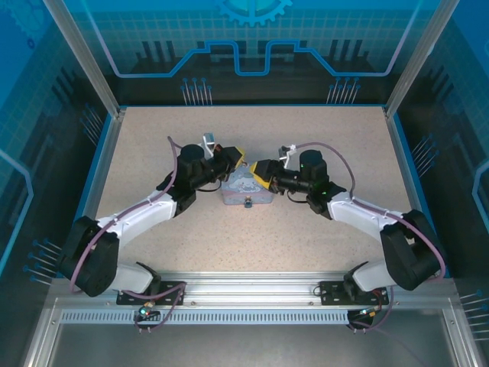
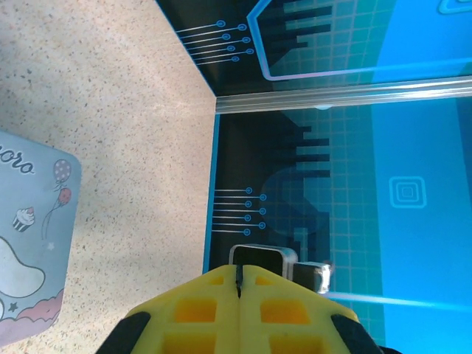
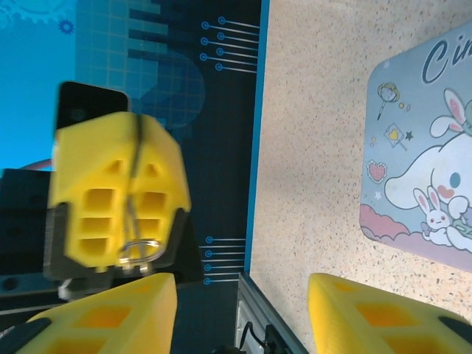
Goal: Unlock a padlock with a key
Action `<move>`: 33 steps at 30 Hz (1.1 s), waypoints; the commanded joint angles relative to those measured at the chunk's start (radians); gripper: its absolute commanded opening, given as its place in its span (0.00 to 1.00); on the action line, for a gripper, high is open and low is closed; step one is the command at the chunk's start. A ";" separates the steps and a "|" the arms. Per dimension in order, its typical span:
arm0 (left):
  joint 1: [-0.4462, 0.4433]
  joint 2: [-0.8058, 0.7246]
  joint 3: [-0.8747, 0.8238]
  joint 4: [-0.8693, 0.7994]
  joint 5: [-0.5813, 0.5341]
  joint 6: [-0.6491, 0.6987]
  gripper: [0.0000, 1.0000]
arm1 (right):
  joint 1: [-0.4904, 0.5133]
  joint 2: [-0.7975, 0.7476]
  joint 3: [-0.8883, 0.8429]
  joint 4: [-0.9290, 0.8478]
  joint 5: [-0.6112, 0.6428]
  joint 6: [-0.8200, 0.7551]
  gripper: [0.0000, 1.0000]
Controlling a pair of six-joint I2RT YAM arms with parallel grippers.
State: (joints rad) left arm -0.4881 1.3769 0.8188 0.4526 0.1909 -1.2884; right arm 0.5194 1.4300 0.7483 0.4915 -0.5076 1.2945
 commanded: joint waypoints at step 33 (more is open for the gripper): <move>-0.002 -0.007 0.021 -0.026 0.010 0.048 0.00 | 0.030 0.007 0.056 0.112 0.020 0.038 0.30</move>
State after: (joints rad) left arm -0.4881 1.3746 0.8230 0.4152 0.1909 -1.2541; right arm 0.5346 1.4193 0.7616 0.5621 -0.4961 1.3270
